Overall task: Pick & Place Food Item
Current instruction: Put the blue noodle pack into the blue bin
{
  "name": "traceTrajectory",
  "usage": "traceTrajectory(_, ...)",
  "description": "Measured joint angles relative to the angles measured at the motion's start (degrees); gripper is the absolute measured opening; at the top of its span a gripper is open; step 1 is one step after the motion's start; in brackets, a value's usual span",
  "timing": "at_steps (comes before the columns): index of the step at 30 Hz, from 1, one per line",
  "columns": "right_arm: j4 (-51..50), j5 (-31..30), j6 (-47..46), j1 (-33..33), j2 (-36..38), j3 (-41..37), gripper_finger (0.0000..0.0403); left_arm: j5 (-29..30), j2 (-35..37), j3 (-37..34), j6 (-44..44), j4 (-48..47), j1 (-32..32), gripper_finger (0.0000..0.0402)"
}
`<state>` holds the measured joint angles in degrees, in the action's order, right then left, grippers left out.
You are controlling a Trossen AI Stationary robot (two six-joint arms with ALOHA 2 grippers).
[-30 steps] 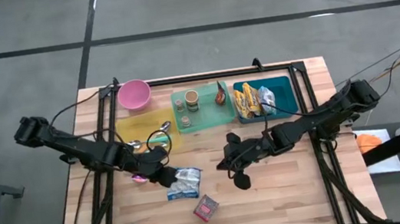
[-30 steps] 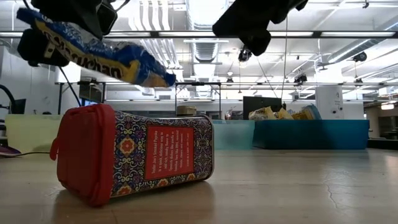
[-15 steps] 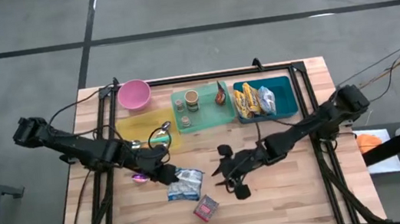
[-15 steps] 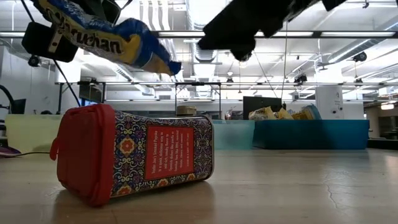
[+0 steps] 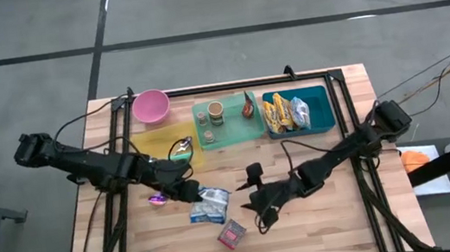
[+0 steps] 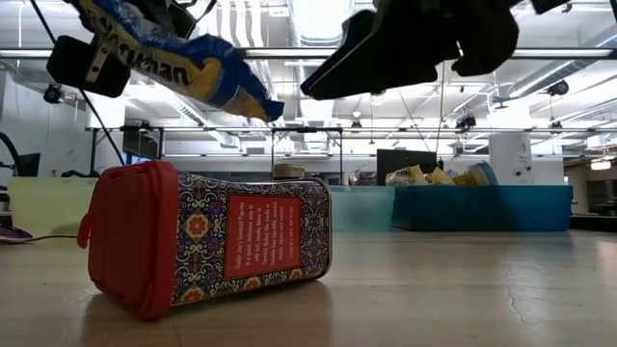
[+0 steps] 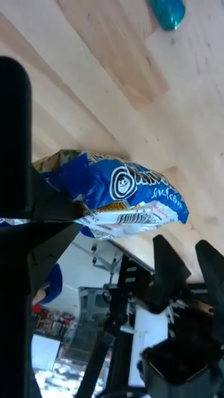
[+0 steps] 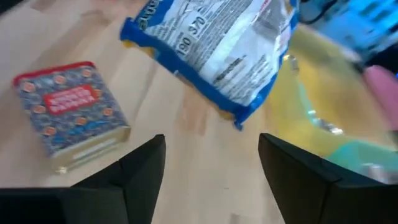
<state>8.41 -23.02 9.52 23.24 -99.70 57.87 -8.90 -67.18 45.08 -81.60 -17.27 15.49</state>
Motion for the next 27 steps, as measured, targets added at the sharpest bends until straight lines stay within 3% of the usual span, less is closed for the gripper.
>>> traceTrajectory(8,-0.06,-14.83,12.56,4.39,-0.59,2.51,0.0255,-1.81,0.0,0.0,-0.7,3.93,-1.35,0.0002)
traceTrajectory(16,0.09,-19.43,18.73,6.88,-3.28,6.27,0.0255,-3.81,0.07,0.0,-0.51,9.41,-3.64,0.0001)
traceTrajectory(27,-0.4,-36.69,30.85,8.03,-15.07,16.88,0.0255,-5.45,0.63,0.0,1.05,11.81,-4.42,0.0)
